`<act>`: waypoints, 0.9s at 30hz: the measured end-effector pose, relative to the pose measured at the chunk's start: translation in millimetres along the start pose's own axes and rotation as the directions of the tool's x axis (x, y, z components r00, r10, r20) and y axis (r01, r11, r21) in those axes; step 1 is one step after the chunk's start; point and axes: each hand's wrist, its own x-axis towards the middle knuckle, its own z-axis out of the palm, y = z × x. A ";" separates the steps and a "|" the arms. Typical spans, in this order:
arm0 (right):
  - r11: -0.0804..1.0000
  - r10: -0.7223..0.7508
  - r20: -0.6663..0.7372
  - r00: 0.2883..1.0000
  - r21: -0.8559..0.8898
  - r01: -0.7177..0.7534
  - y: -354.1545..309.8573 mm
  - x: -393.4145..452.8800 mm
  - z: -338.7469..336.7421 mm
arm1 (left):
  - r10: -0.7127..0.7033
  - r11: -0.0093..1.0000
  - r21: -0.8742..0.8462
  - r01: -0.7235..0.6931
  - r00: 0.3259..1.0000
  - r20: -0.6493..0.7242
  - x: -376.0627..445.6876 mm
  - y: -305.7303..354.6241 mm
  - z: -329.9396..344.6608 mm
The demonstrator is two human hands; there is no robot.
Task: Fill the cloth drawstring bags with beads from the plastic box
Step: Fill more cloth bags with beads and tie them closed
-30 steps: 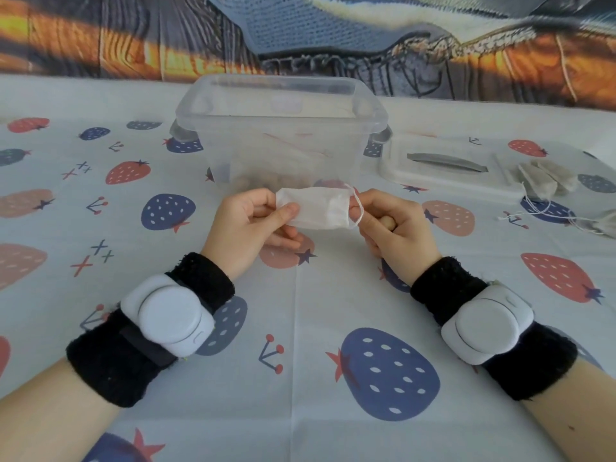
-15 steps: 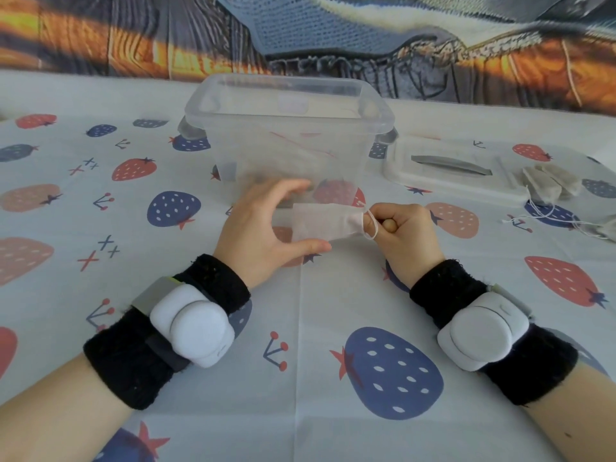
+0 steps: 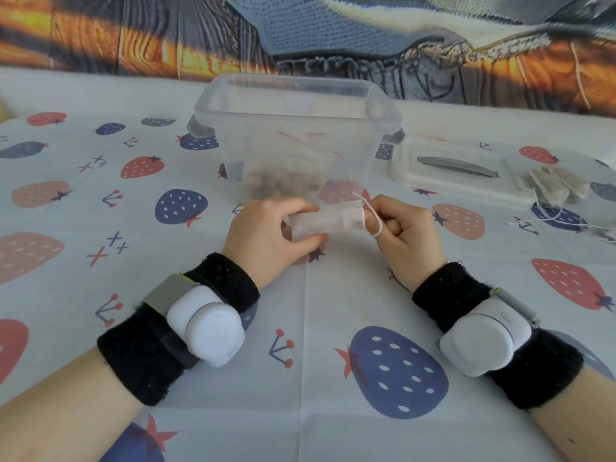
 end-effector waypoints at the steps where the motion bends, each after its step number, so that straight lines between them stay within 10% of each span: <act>1: 1.000 -0.006 0.004 1.000 -0.003 0.006 0.3 -0.3 0.2 | 0.001 1.000 -0.014 -0.001 1.000 0.004 0.2 -0.5 0.2; 23: 0.991 -0.135 0.028 0.990 0.002 0.135 -6.8 -6.3 -0.3 | -0.110 0.980 -0.169 0.104 0.994 -0.023 1.8 1.2 -3.3; 27: 0.894 0.312 -0.023 0.950 0.345 -0.286 -10.4 2.2 -2.1 | -0.141 0.933 -0.337 0.127 0.990 -0.016 4.4 0.6 -6.6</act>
